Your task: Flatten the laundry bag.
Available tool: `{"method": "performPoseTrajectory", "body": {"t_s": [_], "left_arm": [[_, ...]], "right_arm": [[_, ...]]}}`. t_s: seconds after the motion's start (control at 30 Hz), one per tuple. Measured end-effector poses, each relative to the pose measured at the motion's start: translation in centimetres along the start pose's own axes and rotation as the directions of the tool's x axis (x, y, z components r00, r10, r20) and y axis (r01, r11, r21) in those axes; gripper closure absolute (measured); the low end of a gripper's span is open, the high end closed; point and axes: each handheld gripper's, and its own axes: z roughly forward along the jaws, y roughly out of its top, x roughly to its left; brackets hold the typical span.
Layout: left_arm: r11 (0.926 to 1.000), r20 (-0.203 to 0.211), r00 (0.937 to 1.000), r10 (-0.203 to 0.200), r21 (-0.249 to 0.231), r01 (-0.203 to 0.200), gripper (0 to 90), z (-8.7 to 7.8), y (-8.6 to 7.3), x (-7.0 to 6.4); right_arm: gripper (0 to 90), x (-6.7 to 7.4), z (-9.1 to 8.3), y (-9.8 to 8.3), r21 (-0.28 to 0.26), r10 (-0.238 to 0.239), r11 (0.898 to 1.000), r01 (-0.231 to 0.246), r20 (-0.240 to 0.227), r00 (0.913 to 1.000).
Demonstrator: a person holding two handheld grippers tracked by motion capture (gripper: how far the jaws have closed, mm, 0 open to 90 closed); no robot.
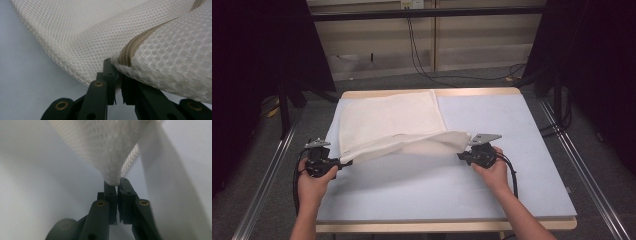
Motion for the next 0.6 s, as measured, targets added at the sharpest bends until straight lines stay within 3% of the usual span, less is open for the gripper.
{"method": "performPoseTrajectory", "body": {"t_s": [0.2,0.33,0.6], "left_arm": [[0.9999,-0.013,0.9999,0.01,0.006,-0.01,83.4,-0.1,0.0,0.0],[0.9998,-0.009,0.9999,0.014,0.011,-0.014,83.4,-0.1,0.0,0.0],[0.9999,-0.012,0.9999,0.008,0.008,-0.008,83.3,0.0,0.1,0.1]], "right_arm": [[80.6,0.0,-0.3,-0.1,0.011,0.007,1.0,-0.007,-0.006,1.0],[74.6,-0.3,-1.0,-0.2,0.027,0.018,0.999,-0.019,0.023,0.9996],[73.7,-1.3,-1.9,-0.6,0.025,0.054,0.998,-0.055,0.046,0.9975]]}}
